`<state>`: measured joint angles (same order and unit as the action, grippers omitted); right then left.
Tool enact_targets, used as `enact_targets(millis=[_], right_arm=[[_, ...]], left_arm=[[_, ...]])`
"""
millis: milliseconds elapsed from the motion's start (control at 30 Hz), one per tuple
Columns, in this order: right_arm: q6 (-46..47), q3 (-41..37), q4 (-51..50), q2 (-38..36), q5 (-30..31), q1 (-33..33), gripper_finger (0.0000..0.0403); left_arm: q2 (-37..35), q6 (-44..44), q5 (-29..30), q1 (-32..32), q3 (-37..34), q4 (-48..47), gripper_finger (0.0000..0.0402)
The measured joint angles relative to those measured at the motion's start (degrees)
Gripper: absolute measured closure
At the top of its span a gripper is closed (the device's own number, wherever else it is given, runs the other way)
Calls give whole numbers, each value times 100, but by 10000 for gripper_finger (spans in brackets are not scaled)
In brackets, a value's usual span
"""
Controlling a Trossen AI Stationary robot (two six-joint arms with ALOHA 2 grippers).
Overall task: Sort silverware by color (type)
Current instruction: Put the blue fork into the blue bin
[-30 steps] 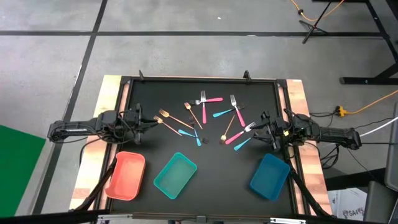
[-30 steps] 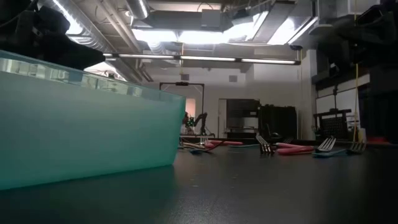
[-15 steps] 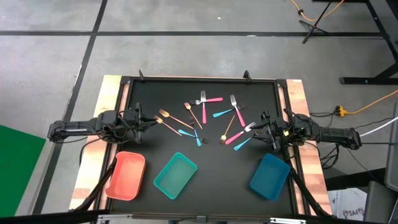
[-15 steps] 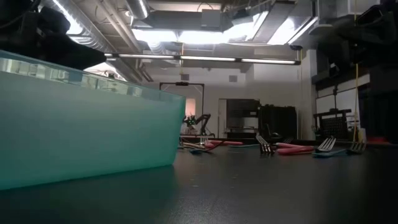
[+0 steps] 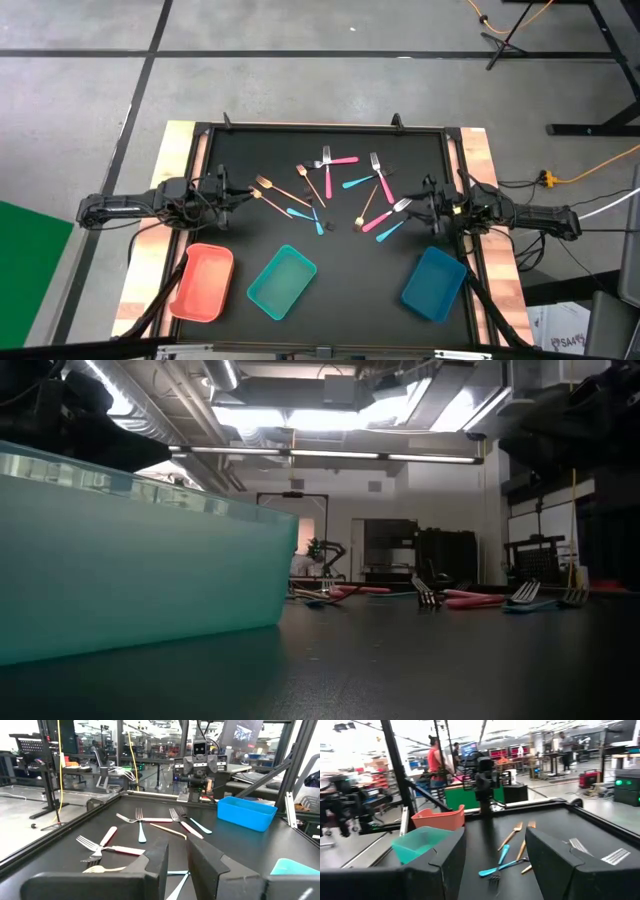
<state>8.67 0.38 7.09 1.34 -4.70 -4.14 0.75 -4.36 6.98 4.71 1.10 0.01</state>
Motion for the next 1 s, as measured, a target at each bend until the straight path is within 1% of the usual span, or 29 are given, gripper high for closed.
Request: enact_targets(millis=[100,267,467,533,600,700,833,1000], right_arm=[[44,1,10,0,195,-1,201],[507,92,258,4,395,0,201],[311,691,286,80,395,0,201],[137,977,87,202,367,-2,201],[-21,1361,-288,444,369,-1,201],[-167,2045,-1190,990,369,-1,201],[-355,3112,-2645,2034,376,0,201],[-768,4403,-4511,3376,546,0,201]], left_arm=[[0,0,0,0,-1,0,339],[-1,-1,-2,0,0,0,339],[-1,-2,-2,1,-1,0,339],[1,-2,-2,2,-1,0,339],[0,-2,-2,0,0,0,339],[-1,-2,-2,2,-1,2,339],[-1,-2,-2,2,1,2,339],[0,-2,-2,2,-1,2,339]])
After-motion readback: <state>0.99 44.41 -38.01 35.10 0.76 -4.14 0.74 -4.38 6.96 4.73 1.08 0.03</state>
